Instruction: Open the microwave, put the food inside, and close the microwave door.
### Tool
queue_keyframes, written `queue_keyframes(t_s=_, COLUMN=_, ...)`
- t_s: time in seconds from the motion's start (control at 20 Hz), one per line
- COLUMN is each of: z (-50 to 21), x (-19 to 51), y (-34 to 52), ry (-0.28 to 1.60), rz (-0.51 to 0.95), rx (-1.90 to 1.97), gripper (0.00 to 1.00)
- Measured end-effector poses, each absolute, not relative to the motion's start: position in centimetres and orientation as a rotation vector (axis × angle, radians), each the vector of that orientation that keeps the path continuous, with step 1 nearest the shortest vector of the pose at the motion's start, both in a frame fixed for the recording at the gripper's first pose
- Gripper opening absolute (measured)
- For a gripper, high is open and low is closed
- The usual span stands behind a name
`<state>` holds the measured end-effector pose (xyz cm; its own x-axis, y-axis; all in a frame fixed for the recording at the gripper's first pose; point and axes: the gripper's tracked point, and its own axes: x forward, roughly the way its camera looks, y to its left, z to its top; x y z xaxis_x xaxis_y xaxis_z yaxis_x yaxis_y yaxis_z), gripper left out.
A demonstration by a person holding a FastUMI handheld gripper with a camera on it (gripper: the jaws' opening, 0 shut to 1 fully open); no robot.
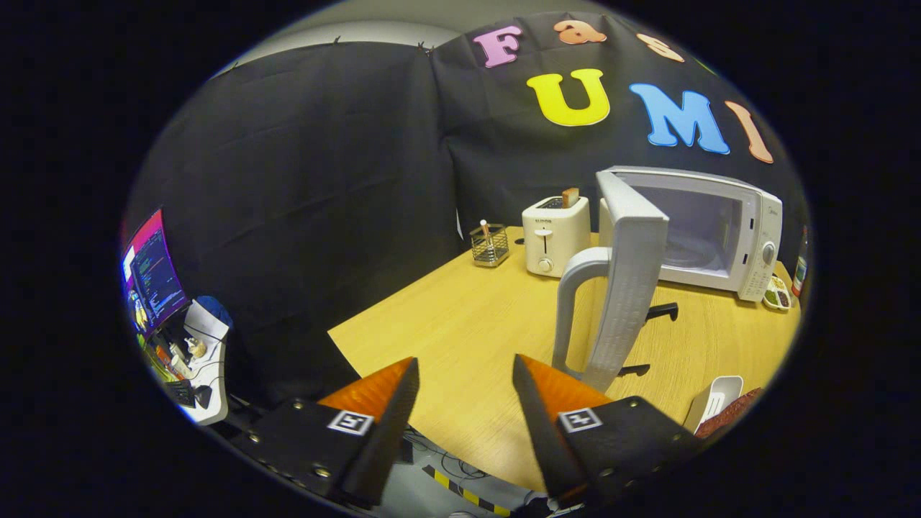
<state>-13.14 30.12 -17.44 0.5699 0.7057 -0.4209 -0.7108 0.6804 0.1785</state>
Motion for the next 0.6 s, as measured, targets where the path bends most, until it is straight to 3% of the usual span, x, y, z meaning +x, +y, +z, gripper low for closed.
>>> queue_keyframes(t_s=0.05, z=-16.2, x=-12.9, y=28.9, ry=0.458, rz=0.818, rx=-0.011, gripper=0.99)
queue_keyframes(t_s=0.3, z=-12.1, x=-10.1, y=22.6, ry=0.335, rz=0.704, rx=0.015, gripper=0.99)
queue_keyframes(t_s=0.6, z=-12.7, x=-6.2, y=12.2, ry=0.331, rz=0.487, rx=0.071, gripper=0.99)
